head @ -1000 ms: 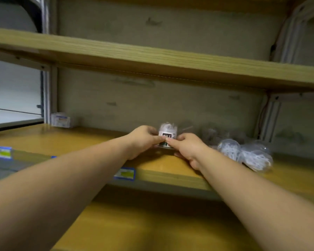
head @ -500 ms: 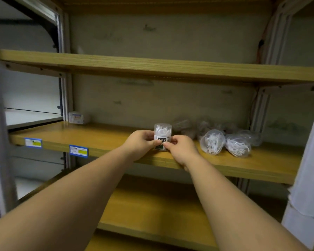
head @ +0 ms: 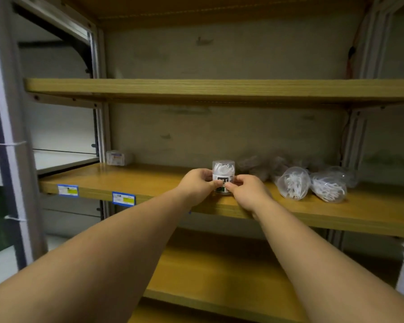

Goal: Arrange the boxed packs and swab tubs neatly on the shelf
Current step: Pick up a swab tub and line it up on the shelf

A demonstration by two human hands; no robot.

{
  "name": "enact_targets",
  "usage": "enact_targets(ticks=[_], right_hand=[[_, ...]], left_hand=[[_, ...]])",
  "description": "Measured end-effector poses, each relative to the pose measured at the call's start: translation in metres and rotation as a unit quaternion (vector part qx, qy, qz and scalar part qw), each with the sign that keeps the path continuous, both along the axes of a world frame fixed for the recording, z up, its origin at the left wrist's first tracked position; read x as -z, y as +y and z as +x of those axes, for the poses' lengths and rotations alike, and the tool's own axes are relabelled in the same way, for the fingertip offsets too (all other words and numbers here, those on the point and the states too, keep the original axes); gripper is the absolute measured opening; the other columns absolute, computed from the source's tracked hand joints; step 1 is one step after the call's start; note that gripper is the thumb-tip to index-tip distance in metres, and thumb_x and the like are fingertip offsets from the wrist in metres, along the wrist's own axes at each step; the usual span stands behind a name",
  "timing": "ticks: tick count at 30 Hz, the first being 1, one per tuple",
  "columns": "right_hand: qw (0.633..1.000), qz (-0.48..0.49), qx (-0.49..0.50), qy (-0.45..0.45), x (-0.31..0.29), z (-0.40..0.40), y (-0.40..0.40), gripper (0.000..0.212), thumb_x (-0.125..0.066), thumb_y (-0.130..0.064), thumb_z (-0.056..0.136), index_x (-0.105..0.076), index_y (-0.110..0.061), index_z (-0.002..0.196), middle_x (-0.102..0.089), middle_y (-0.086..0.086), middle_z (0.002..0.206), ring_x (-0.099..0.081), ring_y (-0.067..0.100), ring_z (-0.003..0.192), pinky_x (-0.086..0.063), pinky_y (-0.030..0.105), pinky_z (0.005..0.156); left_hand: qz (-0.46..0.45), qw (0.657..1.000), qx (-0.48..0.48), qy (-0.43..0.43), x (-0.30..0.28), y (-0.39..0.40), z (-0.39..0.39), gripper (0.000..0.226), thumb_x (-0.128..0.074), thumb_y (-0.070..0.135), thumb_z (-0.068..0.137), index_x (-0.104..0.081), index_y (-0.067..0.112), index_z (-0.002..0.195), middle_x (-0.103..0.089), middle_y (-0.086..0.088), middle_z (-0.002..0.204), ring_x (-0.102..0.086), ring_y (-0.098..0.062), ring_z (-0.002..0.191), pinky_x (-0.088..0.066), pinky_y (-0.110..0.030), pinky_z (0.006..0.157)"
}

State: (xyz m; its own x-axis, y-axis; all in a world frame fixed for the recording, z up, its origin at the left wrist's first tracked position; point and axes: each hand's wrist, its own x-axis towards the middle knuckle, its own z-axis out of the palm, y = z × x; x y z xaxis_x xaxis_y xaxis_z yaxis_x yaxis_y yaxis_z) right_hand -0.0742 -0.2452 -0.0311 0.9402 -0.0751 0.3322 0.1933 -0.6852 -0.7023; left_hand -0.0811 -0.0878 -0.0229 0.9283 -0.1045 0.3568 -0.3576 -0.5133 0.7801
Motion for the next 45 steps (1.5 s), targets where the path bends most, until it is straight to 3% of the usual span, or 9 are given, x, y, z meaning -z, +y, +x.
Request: enact_targets(ticks=[5,9,15,18,27,32,35,39,45], right_hand=[[0.994,0.096,-0.049,-0.006,-0.016,-0.005,0.054,0.02,-0.07,-0.025,0.092,-0.075,-0.014,0.107,-0.076,0.001,0.103,-0.068,0.016,0.095,-0.052,0.035,0.09],[0.989,0.138,-0.056,-0.008,-0.021,-0.003,0.147,0.024,-0.069,-0.025,0.093,-0.074,-0.01,0.11,-0.072,0.0,0.093,-0.059,0.01,0.074,-0.048,0.027,0.068],[0.993,0.121,-0.011,0.004,-0.009,0.033,0.246,0.03,-0.068,-0.027,0.093,-0.071,-0.013,0.119,-0.073,0.002,0.112,-0.065,0.018,0.101,-0.049,0.031,0.086],[0.997,0.074,0.026,0.009,0.001,0.045,0.253,0.031,-0.067,-0.032,0.093,-0.07,-0.017,0.12,-0.073,0.0,0.111,-0.065,0.017,0.101,-0.052,0.037,0.091],[0.999,0.046,-0.011,0.006,0.005,0.047,0.249,0.03,-0.068,-0.027,0.093,-0.07,-0.015,0.12,-0.074,-0.003,0.108,-0.068,0.012,0.101,-0.052,0.029,0.088],[1.0,0.017,-0.009,0.008,0.006,0.045,0.248,0.034,-0.066,-0.032,0.091,-0.069,-0.018,0.122,-0.073,-0.004,0.111,-0.067,0.014,0.102,-0.053,0.042,0.097],[0.999,-0.039,0.002,-0.004,0.007,0.048,0.249,0.035,-0.064,-0.04,0.09,-0.069,-0.02,0.118,-0.074,-0.004,0.109,-0.067,0.018,0.101,-0.054,0.045,0.093],[0.995,-0.094,0.024,-0.018,0.007,0.044,0.251,0.031,-0.058,-0.045,0.092,-0.069,-0.022,0.11,-0.072,-0.002,0.105,-0.066,0.022,0.096,-0.055,0.043,0.087],[0.999,-0.035,0.016,0.026,-0.007,0.068,0.253,0.028,-0.062,-0.034,0.095,-0.069,-0.014,0.113,-0.071,0.007,0.107,-0.066,0.031,0.099,-0.054,0.046,0.091]], left_hand=[[0.003,1.0,-0.005,0.013,-0.021,0.061,-0.001,0.036,-0.074,0.025,0.089,-0.07,0.012,0.122,-0.074,-0.001,0.115,-0.069,-0.016,0.105,-0.051,-0.037,0.102],[0.002,1.0,-0.012,-0.004,-0.03,0.15,0.003,0.033,-0.077,0.024,0.088,-0.073,0.009,0.117,-0.077,-0.005,0.107,-0.072,-0.018,0.101,-0.053,-0.04,0.101],[0.047,0.999,0.001,-0.003,-0.016,0.244,0.04,0.033,-0.068,0.034,0.093,-0.069,0.018,0.123,-0.072,0.005,0.114,-0.065,-0.013,0.104,-0.051,-0.034,0.097],[0.066,0.998,0.014,-0.019,-0.001,0.25,0.057,0.03,-0.065,0.037,0.095,-0.07,0.019,0.119,-0.073,0.004,0.109,-0.066,-0.014,0.098,-0.053,-0.036,0.092],[0.072,0.997,0.025,-0.018,0.005,0.257,0.065,0.036,-0.073,0.03,0.089,-0.067,0.017,0.122,-0.073,0.001,0.112,-0.067,-0.016,0.103,-0.053,-0.038,0.096],[0.078,0.997,0.024,-0.01,0.005,0.254,0.061,0.039,-0.075,0.029,0.088,-0.066,0.017,0.123,-0.073,0.003,0.113,-0.067,-0.014,0.105,-0.052,-0.036,0.098],[0.071,0.997,0.015,-0.006,0.003,0.252,0.059,0.039,-0.074,0.027,0.089,-0.064,0.018,0.126,-0.072,0.004,0.116,-0.066,-0.012,0.105,-0.05,-0.027,0.091],[0.091,0.996,0.006,0.003,0.001,0.249,0.053,0.039,-0.069,0.027,0.093,-0.063,0.017,0.13,-0.07,0.003,0.121,-0.065,-0.013,0.108,-0.048,-0.027,0.09],[0.151,0.988,0.01,0.027,-0.022,0.256,0.08,0.031,-0.068,0.029,0.094,-0.069,0.018,0.122,-0.074,0.003,0.11,-0.068,-0.014,0.101,-0.052,-0.036,0.097]])
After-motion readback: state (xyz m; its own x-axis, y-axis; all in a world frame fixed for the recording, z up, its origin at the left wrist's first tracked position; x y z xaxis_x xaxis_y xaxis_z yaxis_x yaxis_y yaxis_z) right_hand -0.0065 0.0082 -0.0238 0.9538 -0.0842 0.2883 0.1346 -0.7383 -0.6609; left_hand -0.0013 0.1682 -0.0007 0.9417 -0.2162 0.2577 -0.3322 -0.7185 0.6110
